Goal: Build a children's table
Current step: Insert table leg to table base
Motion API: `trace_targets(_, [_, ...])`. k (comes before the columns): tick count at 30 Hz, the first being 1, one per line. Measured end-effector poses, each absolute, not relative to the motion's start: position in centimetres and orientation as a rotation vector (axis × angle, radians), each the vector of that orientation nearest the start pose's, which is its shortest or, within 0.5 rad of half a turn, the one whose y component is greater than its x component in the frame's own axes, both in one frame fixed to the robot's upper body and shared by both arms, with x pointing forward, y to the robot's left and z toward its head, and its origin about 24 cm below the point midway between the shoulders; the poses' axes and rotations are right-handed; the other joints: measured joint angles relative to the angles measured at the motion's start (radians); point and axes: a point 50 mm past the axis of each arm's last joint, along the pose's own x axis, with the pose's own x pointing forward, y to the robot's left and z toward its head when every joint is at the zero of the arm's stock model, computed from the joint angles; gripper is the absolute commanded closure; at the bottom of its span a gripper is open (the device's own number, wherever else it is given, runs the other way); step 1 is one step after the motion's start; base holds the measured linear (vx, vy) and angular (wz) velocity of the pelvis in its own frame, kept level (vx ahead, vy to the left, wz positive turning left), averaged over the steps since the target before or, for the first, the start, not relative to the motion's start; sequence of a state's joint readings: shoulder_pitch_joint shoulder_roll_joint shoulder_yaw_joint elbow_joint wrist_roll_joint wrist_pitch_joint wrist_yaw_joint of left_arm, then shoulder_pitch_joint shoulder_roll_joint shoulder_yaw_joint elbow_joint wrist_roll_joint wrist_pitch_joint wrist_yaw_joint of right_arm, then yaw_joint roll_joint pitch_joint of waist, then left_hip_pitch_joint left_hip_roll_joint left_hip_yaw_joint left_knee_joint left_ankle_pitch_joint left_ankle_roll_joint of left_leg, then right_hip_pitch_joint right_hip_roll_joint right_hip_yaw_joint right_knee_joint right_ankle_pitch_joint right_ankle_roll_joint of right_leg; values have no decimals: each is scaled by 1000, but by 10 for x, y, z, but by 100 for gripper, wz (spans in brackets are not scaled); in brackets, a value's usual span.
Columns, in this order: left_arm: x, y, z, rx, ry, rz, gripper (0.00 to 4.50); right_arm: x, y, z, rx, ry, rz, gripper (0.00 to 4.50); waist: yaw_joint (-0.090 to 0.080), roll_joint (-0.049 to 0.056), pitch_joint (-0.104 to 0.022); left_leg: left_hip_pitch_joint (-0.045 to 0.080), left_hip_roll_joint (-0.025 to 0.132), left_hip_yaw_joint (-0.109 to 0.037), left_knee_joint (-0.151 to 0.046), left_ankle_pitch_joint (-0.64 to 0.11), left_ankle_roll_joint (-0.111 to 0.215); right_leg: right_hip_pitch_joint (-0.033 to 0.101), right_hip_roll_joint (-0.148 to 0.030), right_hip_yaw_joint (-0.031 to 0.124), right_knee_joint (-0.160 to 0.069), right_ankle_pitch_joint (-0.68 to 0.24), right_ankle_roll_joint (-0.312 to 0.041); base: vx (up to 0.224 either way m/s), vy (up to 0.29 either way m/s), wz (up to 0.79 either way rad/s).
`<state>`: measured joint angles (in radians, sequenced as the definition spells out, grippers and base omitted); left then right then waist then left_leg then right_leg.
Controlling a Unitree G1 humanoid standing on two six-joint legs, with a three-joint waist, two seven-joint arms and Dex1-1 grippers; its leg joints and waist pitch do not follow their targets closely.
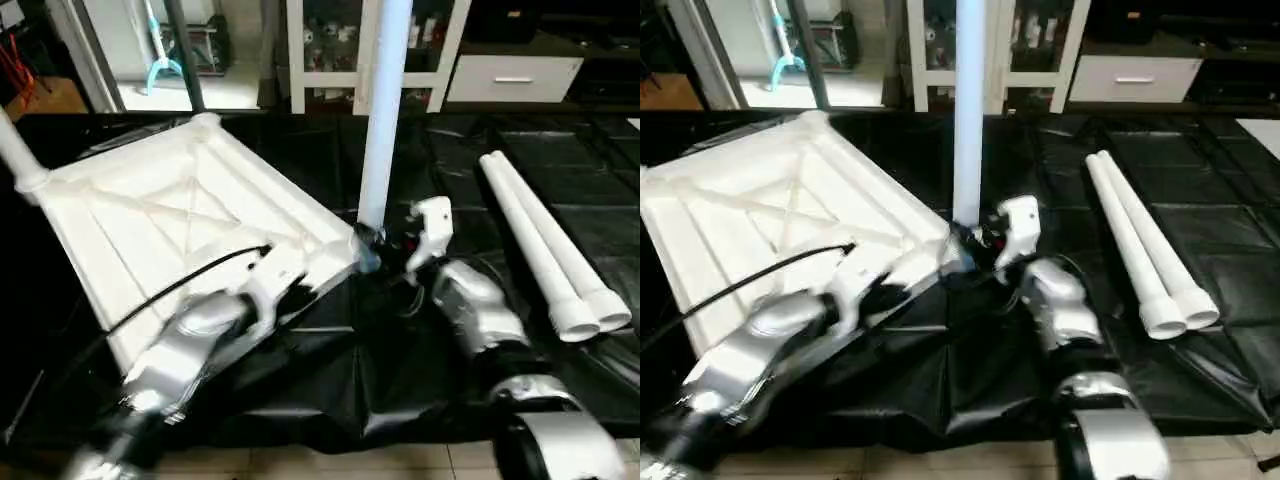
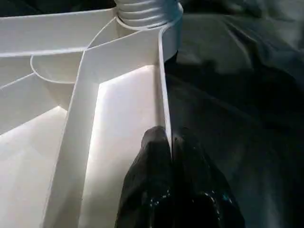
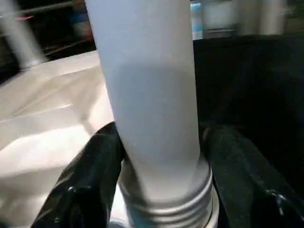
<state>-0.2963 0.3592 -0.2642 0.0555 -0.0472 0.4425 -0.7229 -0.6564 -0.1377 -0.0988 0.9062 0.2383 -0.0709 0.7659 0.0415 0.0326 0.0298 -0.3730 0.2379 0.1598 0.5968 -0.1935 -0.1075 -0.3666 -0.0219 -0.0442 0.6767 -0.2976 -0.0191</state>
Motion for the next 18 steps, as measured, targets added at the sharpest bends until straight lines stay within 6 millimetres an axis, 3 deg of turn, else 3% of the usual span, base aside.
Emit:
trace_targets(4, [265, 139, 51, 288, 404, -998, 450, 342, -148, 51, 144, 168, 935, 121, 9, 0, 0, -2, 0, 0, 1, -1, 2, -1, 0, 0, -1, 0, 0, 0, 0, 0])
trace_targets(5, [261, 141, 52, 286, 410, -1022, 450, 339, -152, 52, 123, 177, 988, 90, 15, -1, 1, -3, 0, 0, 2, -1, 2, -1, 0, 0, -1, 0, 0, 0, 0, 0])
trace_targets(10, [253, 144, 52, 284, 416, -1077, 450, 333, -160, 52, 135, 209, 1092, 90, 23, -3, 2, -3, 1, 0, 4, -1, 2, -1, 0, -1, 0, 0, 0, 0, 0, 0])
trace_targets(18, [252, 145, 52, 280, 421, -1091, 450, 329, -161, 50, 185, 233, 1135, 148, 23, -3, 2, -4, 1, 0, 4, -1, 2, -1, 0, -1, 1, 0, 0, 0, 0, 0])
